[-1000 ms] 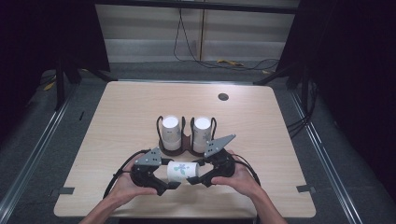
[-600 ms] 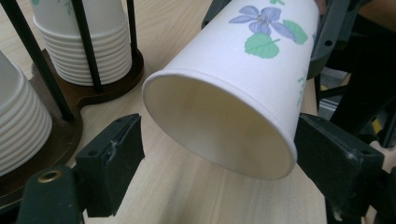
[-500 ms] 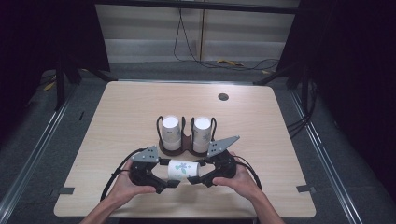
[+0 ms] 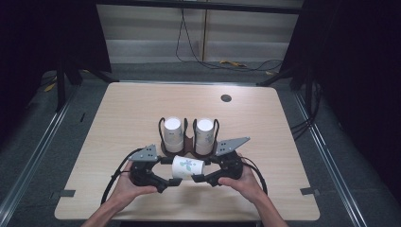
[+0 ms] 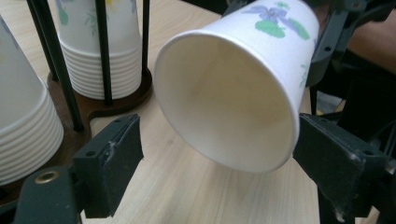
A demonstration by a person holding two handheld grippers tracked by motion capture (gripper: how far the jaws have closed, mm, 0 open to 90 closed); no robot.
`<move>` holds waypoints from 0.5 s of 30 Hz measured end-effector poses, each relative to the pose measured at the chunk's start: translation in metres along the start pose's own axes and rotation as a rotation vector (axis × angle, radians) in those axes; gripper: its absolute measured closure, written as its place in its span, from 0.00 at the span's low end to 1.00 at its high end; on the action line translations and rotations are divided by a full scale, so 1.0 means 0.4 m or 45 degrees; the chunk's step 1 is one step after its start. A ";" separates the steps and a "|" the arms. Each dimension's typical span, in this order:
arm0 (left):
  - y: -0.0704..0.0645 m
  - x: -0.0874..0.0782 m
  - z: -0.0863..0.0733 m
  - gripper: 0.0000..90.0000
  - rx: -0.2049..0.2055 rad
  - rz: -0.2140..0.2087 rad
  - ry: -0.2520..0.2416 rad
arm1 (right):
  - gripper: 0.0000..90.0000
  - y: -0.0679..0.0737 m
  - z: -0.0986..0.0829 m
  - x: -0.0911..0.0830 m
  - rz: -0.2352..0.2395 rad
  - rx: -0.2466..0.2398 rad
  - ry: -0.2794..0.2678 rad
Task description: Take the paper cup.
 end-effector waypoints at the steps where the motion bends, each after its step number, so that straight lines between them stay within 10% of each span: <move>1: 0.000 -0.001 0.001 0.17 -0.003 -0.017 -0.004 | 0.42 -0.001 0.001 0.000 0.003 0.001 -0.011; 15: 0.006 -0.014 0.018 0.17 -0.045 -0.005 -0.097 | 0.42 -0.004 0.004 -0.004 0.056 0.029 -0.151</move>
Point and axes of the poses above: each handheld gripper's, and its own axes: x roughly forward along the jaws, z roughly out of its top, y roughly to its left, the point moved 5 cm from there along x, roughly forward along the jaws, and after that the axes turned 10 degrees about z, right-handed, at the moved point
